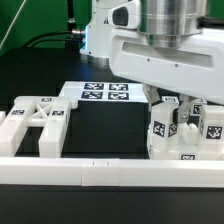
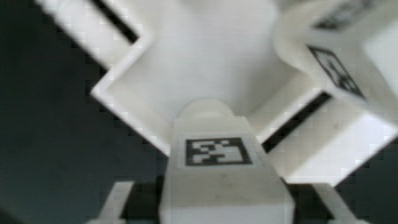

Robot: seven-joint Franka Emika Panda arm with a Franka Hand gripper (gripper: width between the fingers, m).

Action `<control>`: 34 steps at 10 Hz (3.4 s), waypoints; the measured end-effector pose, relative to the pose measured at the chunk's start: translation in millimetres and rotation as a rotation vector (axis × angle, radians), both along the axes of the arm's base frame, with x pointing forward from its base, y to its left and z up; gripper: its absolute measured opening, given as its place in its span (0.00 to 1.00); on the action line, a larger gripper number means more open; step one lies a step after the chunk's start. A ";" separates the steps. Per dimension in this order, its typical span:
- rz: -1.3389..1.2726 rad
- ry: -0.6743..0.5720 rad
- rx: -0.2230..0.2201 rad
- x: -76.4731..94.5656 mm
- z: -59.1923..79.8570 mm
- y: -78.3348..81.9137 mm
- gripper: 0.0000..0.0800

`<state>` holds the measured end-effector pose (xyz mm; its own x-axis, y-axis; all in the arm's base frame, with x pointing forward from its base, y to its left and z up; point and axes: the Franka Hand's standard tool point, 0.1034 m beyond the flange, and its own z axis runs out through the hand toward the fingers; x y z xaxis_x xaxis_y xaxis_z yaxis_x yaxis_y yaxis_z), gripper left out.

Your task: Assemble chair

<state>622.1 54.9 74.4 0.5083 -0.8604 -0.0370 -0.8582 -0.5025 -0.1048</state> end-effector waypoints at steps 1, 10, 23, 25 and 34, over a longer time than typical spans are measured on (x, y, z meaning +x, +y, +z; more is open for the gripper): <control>-0.111 -0.002 0.024 0.5 -0.1 -0.1 0.36; 0.143 -0.021 0.011 3.6 0.2 -1.1 0.81; 1.352 -0.073 -0.144 7.1 2.9 -2.6 0.81; 1.331 -0.073 -0.143 6.8 2.5 -2.6 0.70; 0.666 -0.090 -0.084 9.5 1.6 -6.5 0.36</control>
Offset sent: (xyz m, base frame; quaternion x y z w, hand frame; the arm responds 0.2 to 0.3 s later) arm 0.0000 0.0000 0.0000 0.0000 0.0000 0.1938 0.9810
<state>631.5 48.5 75.9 0.9291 -0.3604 0.0836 -0.3521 -0.9307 -0.0990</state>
